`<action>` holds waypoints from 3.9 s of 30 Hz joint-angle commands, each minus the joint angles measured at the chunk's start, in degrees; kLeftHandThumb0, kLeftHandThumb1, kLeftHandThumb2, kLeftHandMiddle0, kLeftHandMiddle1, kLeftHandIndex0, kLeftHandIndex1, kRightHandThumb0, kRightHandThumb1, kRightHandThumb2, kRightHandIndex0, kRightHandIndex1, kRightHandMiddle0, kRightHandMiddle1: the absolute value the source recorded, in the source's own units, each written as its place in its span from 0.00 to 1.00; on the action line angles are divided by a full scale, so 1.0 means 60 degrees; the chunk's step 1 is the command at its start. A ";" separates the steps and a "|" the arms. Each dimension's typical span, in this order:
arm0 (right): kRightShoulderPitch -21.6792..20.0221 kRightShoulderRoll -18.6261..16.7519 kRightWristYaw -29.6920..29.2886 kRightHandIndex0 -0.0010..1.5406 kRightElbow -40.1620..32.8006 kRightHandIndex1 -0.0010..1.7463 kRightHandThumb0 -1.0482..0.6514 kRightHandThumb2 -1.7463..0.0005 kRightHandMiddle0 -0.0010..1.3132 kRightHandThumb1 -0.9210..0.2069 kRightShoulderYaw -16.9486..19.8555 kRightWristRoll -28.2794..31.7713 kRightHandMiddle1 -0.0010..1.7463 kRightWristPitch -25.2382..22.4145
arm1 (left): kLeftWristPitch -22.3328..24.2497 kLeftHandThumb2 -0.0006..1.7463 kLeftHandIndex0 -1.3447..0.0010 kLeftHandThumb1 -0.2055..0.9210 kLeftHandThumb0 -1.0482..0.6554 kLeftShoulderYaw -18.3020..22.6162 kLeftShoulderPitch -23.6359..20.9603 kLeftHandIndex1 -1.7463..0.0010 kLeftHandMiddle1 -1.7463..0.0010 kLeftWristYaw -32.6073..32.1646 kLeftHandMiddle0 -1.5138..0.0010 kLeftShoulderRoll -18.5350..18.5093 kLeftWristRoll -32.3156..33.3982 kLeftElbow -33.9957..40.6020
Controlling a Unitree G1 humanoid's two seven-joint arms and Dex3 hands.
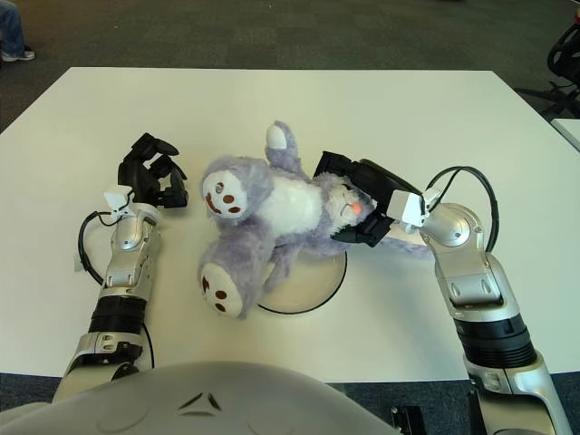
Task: Put the doll into the plate.
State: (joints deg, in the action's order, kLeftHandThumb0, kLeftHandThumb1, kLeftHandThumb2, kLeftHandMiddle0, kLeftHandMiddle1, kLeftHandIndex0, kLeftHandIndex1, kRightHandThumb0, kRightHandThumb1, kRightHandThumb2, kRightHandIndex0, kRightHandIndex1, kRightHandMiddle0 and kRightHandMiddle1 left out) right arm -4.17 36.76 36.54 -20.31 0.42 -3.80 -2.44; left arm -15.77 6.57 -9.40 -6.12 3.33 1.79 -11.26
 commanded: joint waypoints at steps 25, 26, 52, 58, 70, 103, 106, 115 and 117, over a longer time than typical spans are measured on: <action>0.0091 0.0259 -0.0033 0.66 0.0087 1.00 0.17 0.65 0.00 0.34 0.0323 0.0080 0.58 0.0872 | 0.0099 0.99 0.42 0.10 0.61 0.0007 0.0217 0.11 0.00 -0.0297 0.38 0.0153 -0.0068 -0.0345; 0.0073 0.0273 0.0010 0.66 0.0111 1.00 0.16 0.65 0.00 0.34 0.0331 0.0141 0.58 0.0880 | 0.0092 0.99 0.42 0.10 0.61 0.0007 0.0220 0.11 0.00 -0.0294 0.38 0.0152 -0.0058 -0.0346; -0.0087 0.0471 0.0540 0.68 -0.0336 1.00 0.19 0.61 0.00 0.44 0.0726 0.1081 0.60 -0.0227 | 0.0044 1.00 0.44 0.09 0.61 0.0023 0.0183 0.08 0.00 -0.0244 0.38 0.0107 -0.0026 -0.0427; -0.0034 0.0446 0.0369 0.64 -0.0504 1.00 0.19 0.60 0.00 0.46 0.0890 0.1015 0.58 -0.0355 | 0.0055 1.00 0.43 0.09 0.61 0.0034 0.0176 0.09 0.00 -0.0228 0.38 0.0096 -0.0010 -0.0446; -0.0002 0.0191 -0.0352 0.71 -0.0253 1.00 0.16 0.63 0.00 0.41 0.1179 0.0728 0.48 0.0016 | 0.0080 1.00 0.47 0.11 0.61 0.0025 0.0178 0.05 0.00 -0.0215 0.39 0.0079 -0.0018 -0.0444; 0.0165 -0.0073 -0.1723 0.60 0.0363 1.00 0.12 0.72 0.00 0.24 0.1064 -0.0546 0.29 0.1400 | 0.0091 1.00 0.44 0.09 0.61 0.0029 0.0171 0.07 0.00 -0.0268 0.38 0.0118 -0.0026 -0.0438; 0.0149 0.0003 -0.1714 0.49 0.0506 0.92 0.11 0.73 0.00 0.19 0.1045 -0.0588 0.28 0.1832 | 0.0080 1.00 0.44 0.09 0.61 0.0030 0.0171 0.07 0.00 -0.0239 0.38 0.0118 -0.0002 -0.0441; 0.0091 0.0167 -0.1470 0.19 0.1030 0.21 0.08 0.81 0.00 0.01 0.0969 -0.0452 0.25 0.3227 | 0.0081 1.00 0.43 0.09 0.61 0.0029 0.0165 0.08 0.00 -0.0231 0.38 0.0117 0.0005 -0.0447; 0.0076 0.0180 -0.1345 0.23 0.1132 0.21 0.08 0.80 0.00 0.00 0.0960 -0.0256 0.27 0.3512 | 0.0078 1.00 0.43 0.09 0.61 0.0024 0.0165 0.08 0.00 -0.0214 0.38 0.0107 0.0004 -0.0448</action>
State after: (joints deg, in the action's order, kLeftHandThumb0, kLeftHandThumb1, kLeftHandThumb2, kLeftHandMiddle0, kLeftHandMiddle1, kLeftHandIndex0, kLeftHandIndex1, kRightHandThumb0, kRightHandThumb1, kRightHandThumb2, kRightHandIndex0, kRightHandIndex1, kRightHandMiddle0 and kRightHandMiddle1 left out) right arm -3.27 37.01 27.45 -14.61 6.35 -6.42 15.67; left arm -15.52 6.64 -9.99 -7.13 3.69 1.73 -12.15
